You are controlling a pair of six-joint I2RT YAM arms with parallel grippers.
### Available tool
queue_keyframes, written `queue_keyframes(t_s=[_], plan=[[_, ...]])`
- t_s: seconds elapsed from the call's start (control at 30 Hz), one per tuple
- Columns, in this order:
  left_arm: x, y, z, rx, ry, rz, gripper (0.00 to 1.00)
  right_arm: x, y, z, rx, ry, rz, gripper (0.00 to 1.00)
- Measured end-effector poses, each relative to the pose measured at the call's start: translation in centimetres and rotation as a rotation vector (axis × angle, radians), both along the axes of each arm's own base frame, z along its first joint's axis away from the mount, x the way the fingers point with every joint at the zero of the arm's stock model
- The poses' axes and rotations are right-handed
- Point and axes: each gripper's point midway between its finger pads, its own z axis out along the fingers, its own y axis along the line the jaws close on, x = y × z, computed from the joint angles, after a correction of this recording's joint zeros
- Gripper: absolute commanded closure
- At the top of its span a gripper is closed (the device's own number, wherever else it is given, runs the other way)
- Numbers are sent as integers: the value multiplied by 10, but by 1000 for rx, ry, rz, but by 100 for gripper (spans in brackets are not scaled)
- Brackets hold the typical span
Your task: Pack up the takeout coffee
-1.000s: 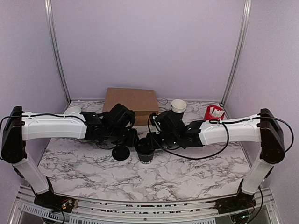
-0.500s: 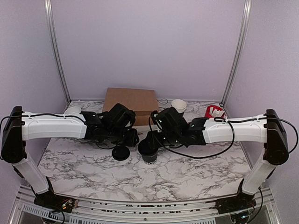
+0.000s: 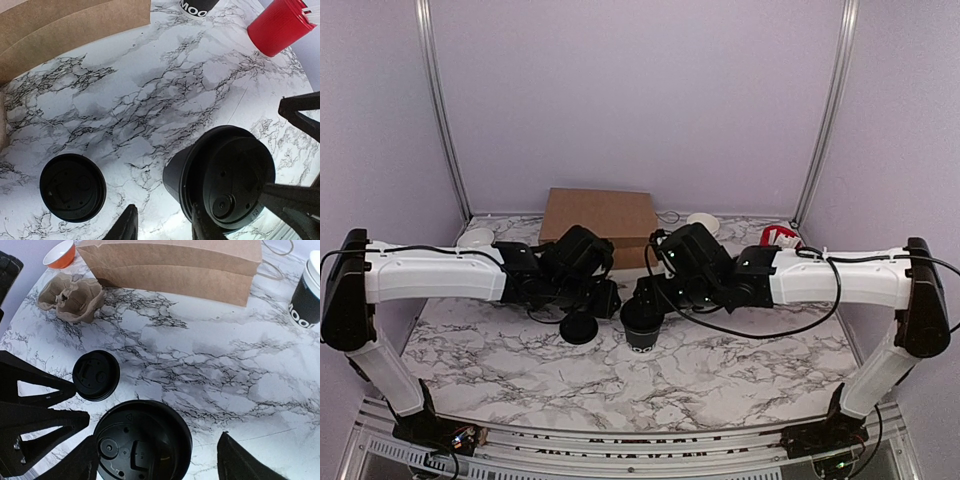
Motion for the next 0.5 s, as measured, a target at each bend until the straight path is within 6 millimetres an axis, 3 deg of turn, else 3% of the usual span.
queue_keyframes(t_s=[0.2, 0.37, 0.5], plan=[[9, 13, 19, -21, -47, 52, 60, -14, 4, 2, -65, -10, 54, 8], [22, 30, 49, -68, -102, 107, 54, -18, 10, 2, -118, -13, 91, 8], [28, 43, 61, -85, -125, 139, 53, -17, 16, -7, -169, -6, 109, 8]])
